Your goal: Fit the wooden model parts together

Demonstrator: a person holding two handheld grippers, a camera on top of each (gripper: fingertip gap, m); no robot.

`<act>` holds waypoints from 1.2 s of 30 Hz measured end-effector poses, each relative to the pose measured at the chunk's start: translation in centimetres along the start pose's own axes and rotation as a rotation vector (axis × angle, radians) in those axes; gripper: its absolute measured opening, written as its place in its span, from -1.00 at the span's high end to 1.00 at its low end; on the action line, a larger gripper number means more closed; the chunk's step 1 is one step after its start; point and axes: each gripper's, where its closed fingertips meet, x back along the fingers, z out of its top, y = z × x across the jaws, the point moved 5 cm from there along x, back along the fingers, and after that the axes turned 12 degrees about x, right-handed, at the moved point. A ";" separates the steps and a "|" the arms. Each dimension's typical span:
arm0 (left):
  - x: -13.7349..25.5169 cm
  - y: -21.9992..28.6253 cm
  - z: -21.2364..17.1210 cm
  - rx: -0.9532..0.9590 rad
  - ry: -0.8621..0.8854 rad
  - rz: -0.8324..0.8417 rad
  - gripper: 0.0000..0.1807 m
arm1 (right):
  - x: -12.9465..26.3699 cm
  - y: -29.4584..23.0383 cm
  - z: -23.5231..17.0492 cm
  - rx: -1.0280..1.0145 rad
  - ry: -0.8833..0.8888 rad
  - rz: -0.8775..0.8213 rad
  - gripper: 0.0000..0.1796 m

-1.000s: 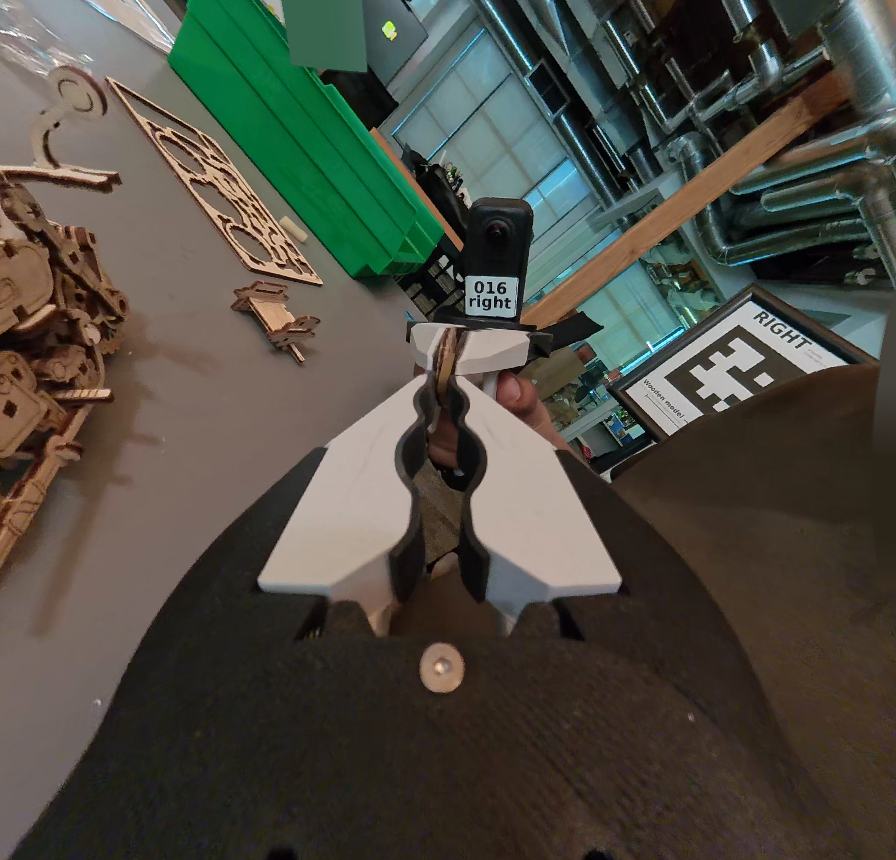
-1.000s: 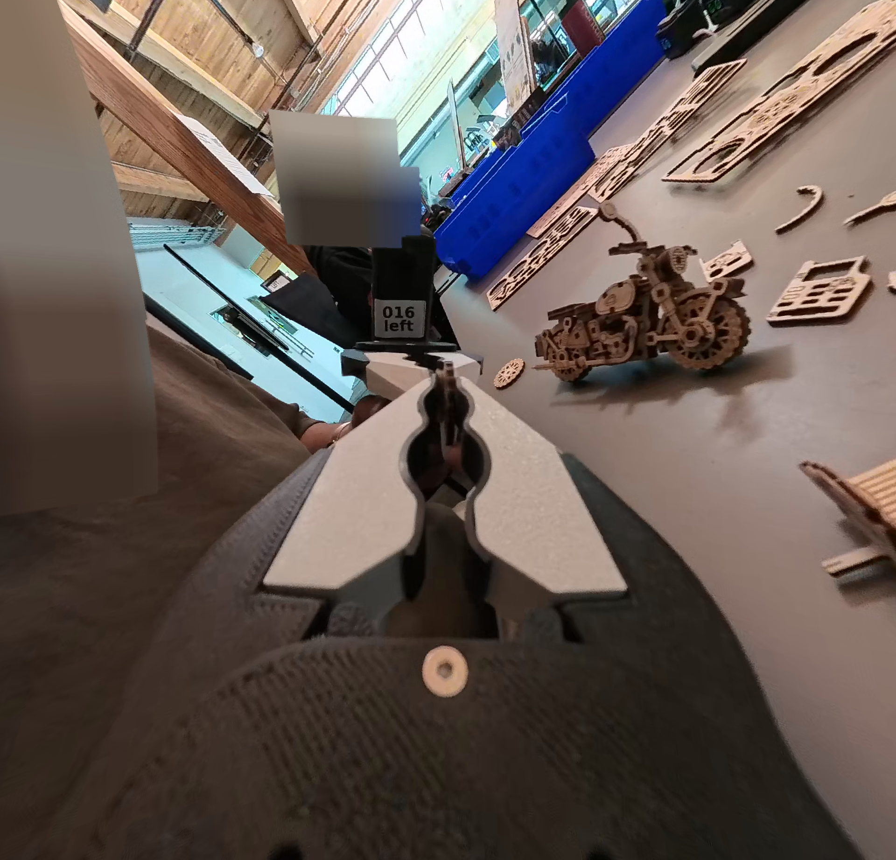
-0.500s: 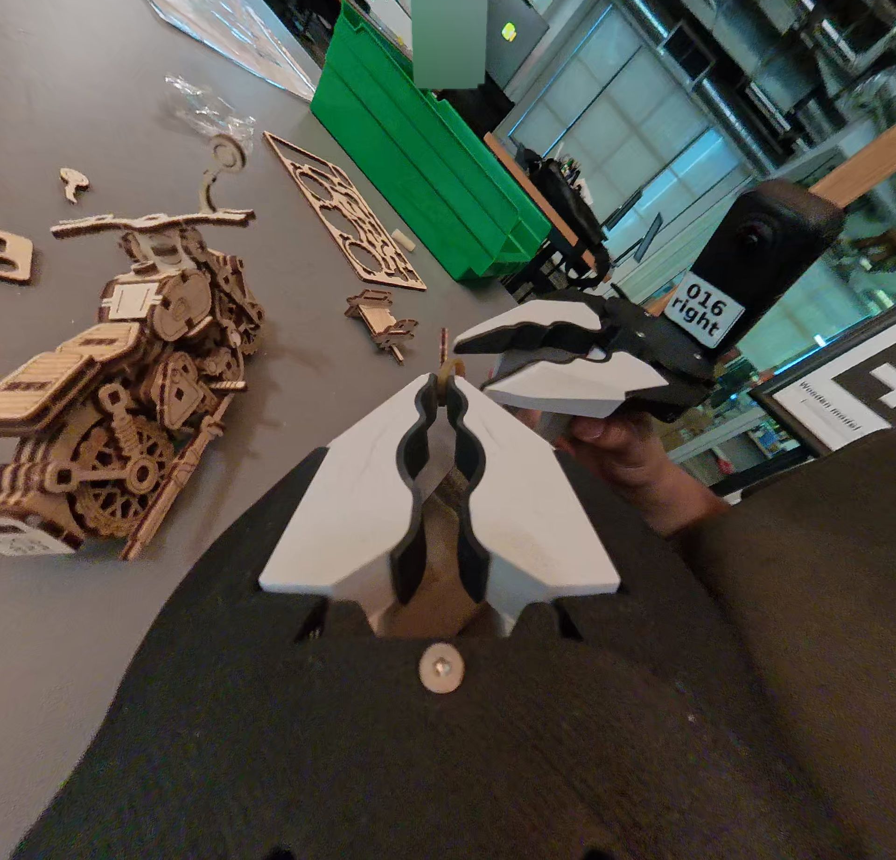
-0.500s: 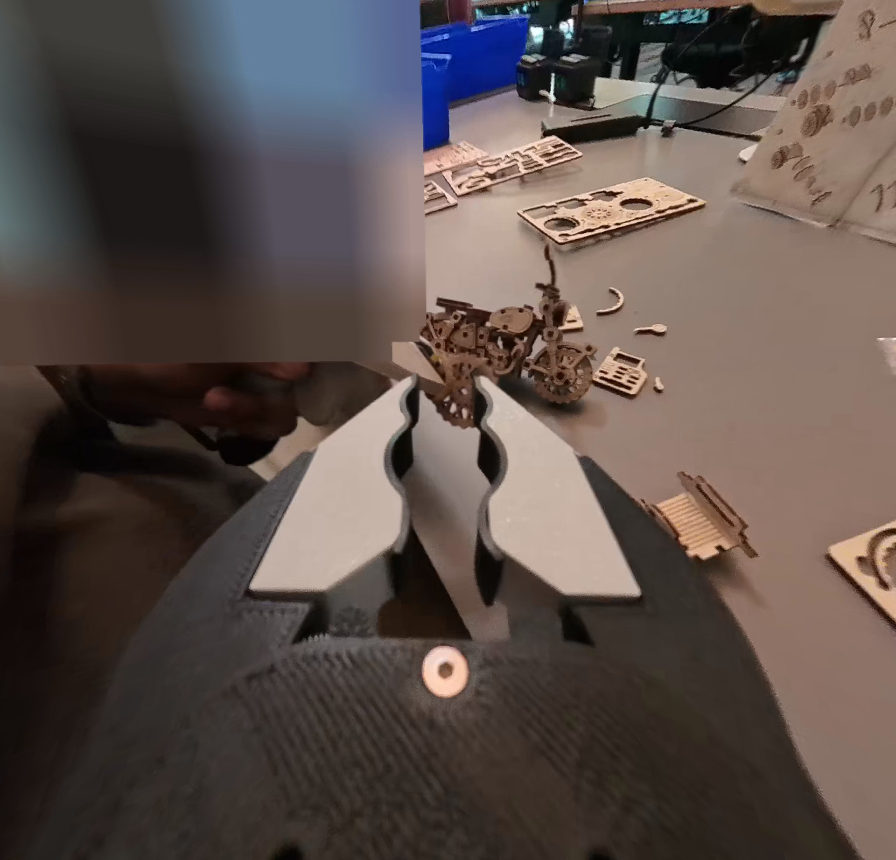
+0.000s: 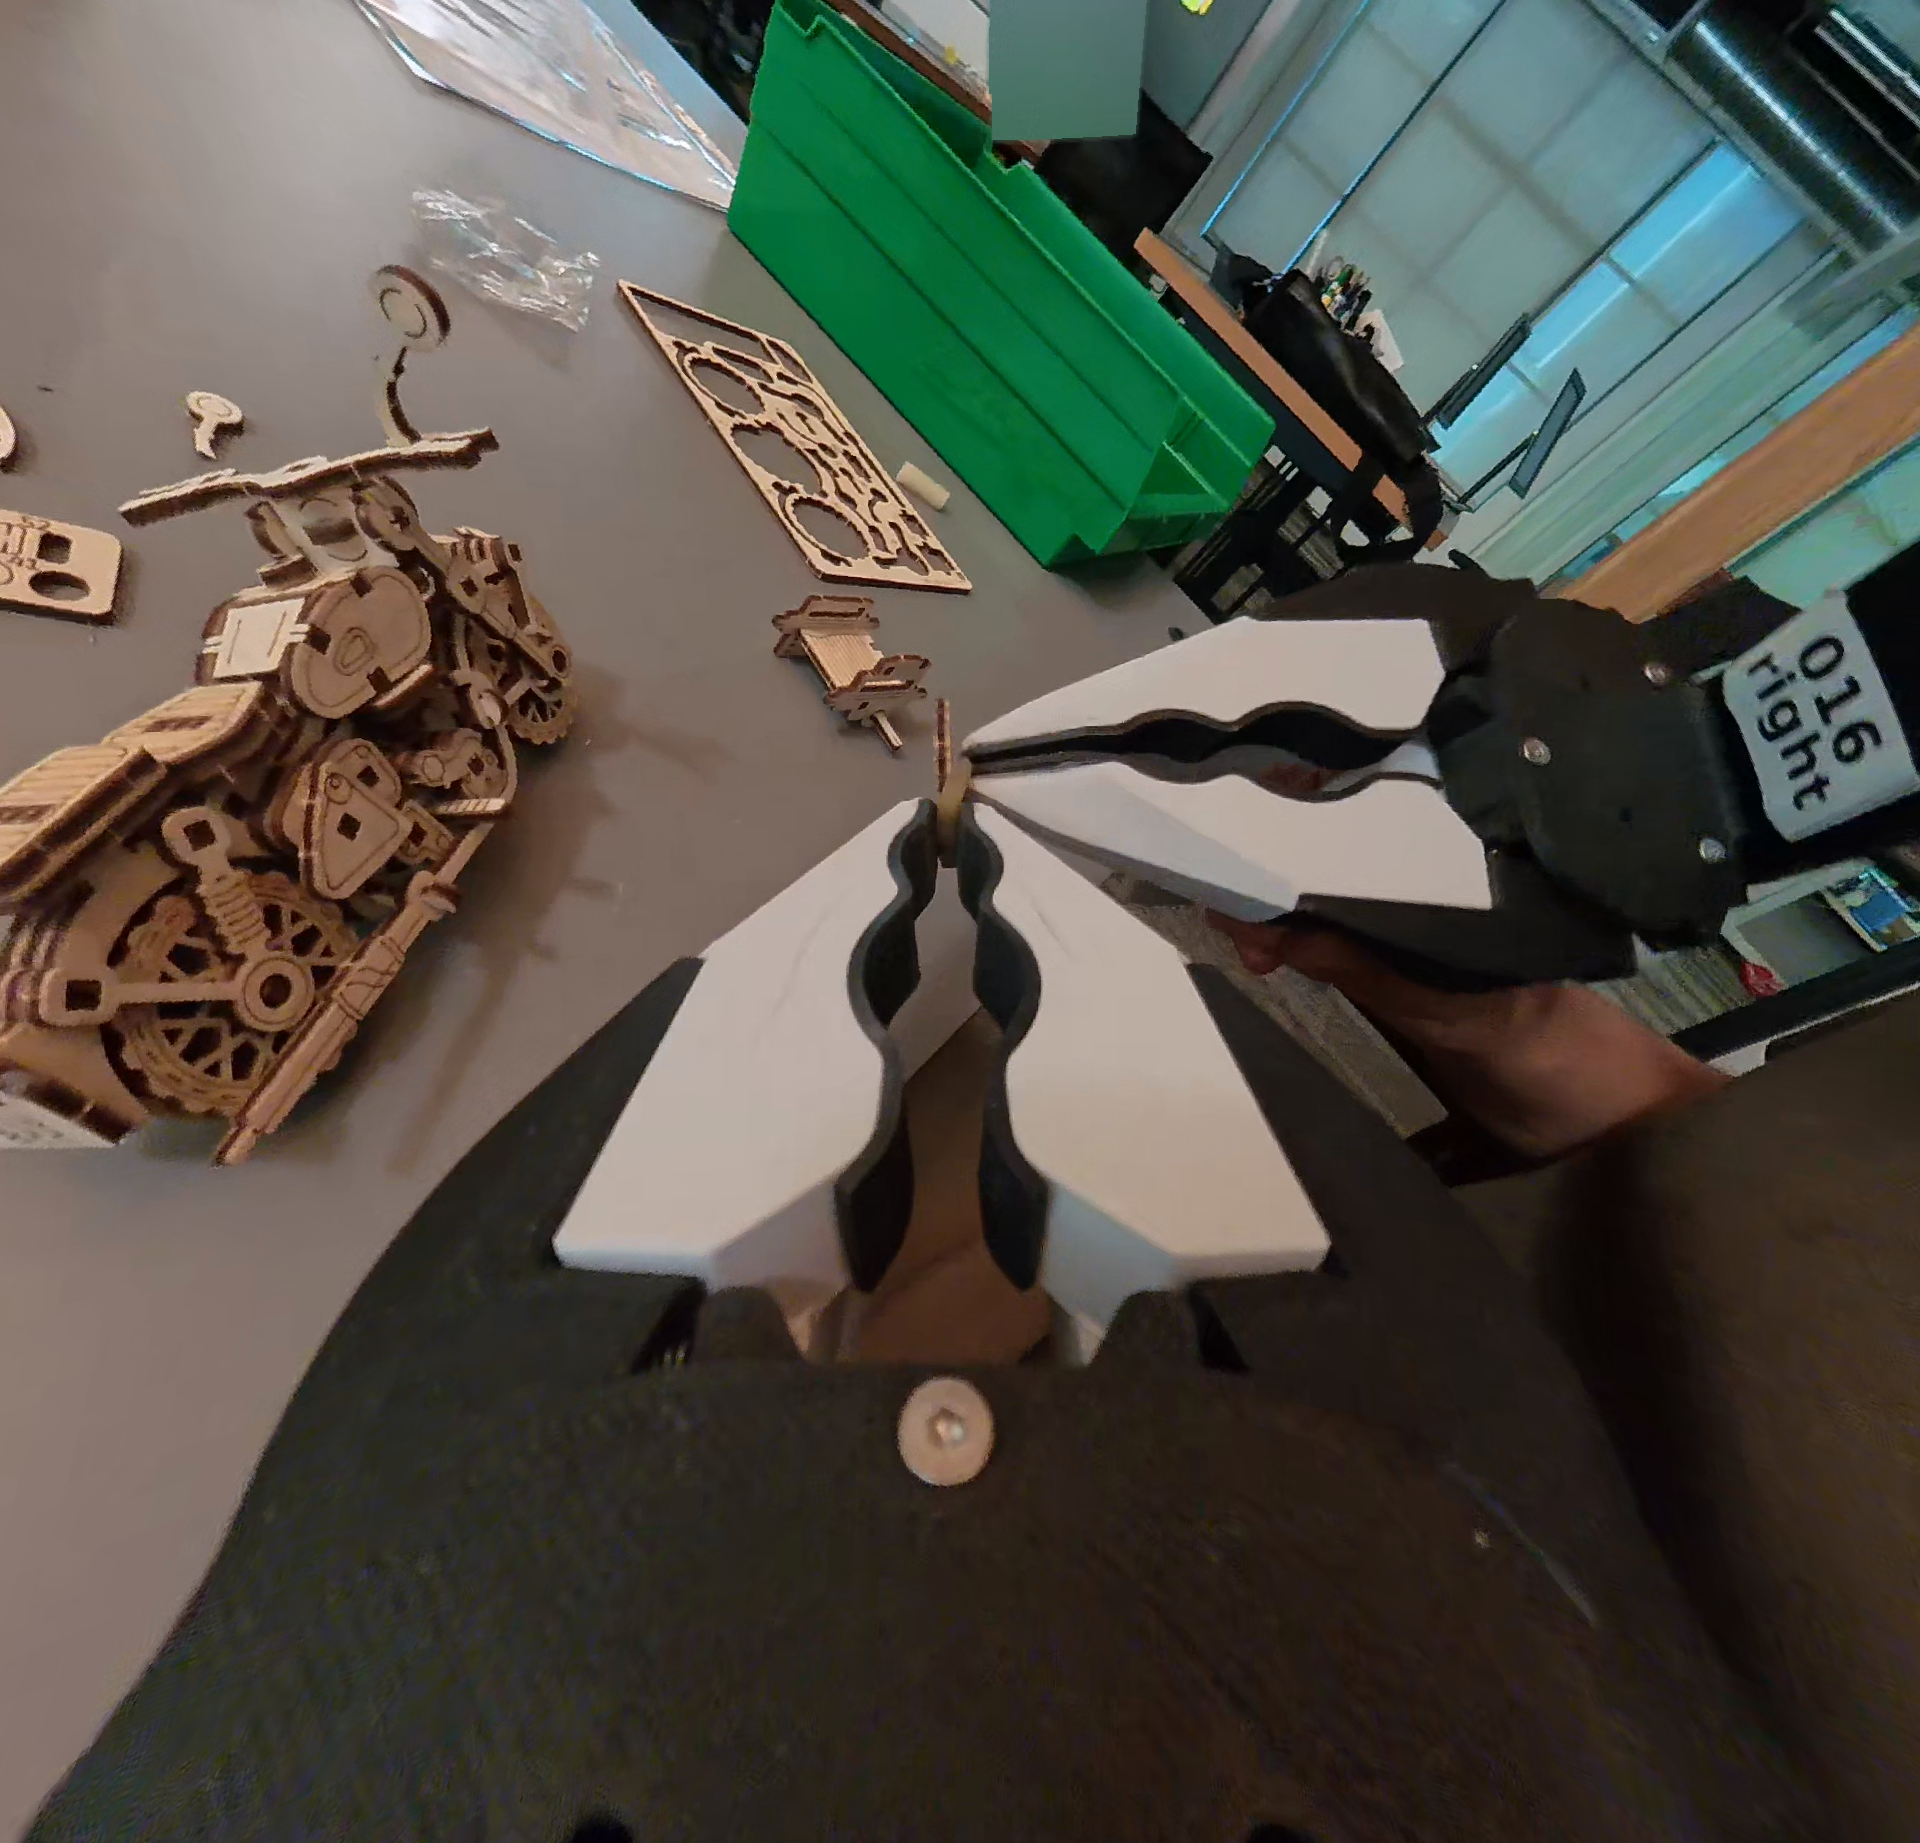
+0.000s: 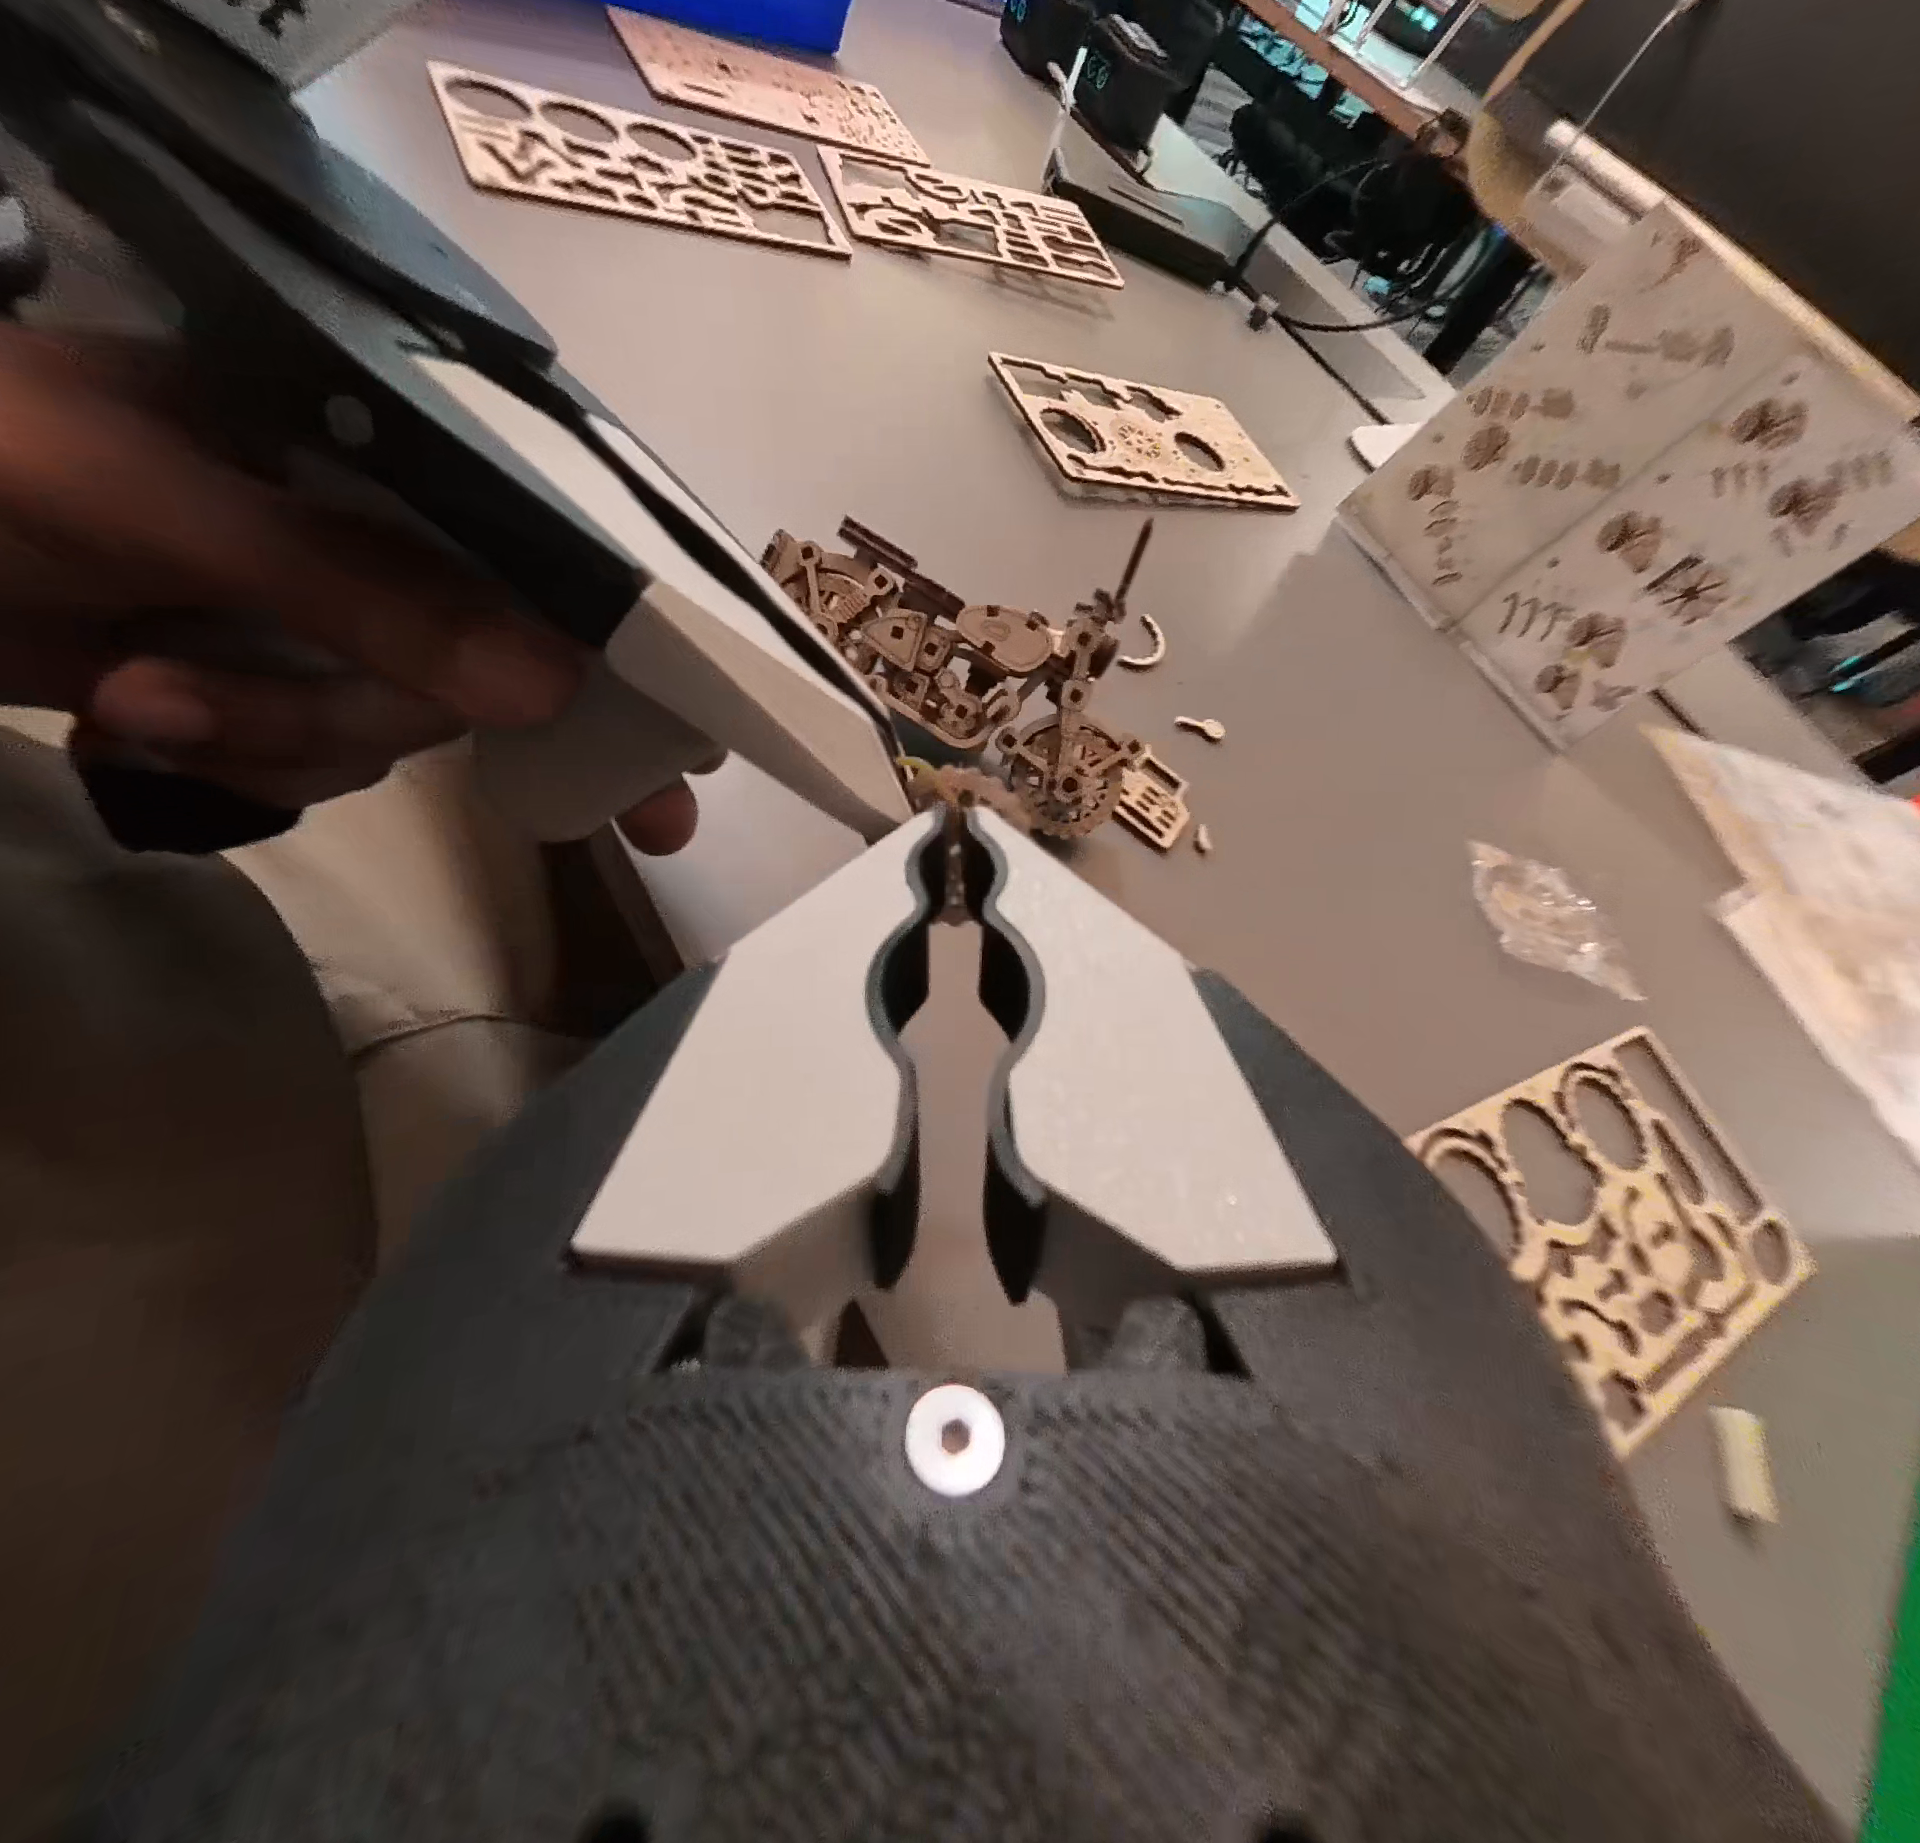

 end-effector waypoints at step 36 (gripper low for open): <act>0.4 -0.4 0.5 0.109 0.037 -0.064 0.99 | 0.0 0.1 -0.2 -0.480 0.158 0.270 0.97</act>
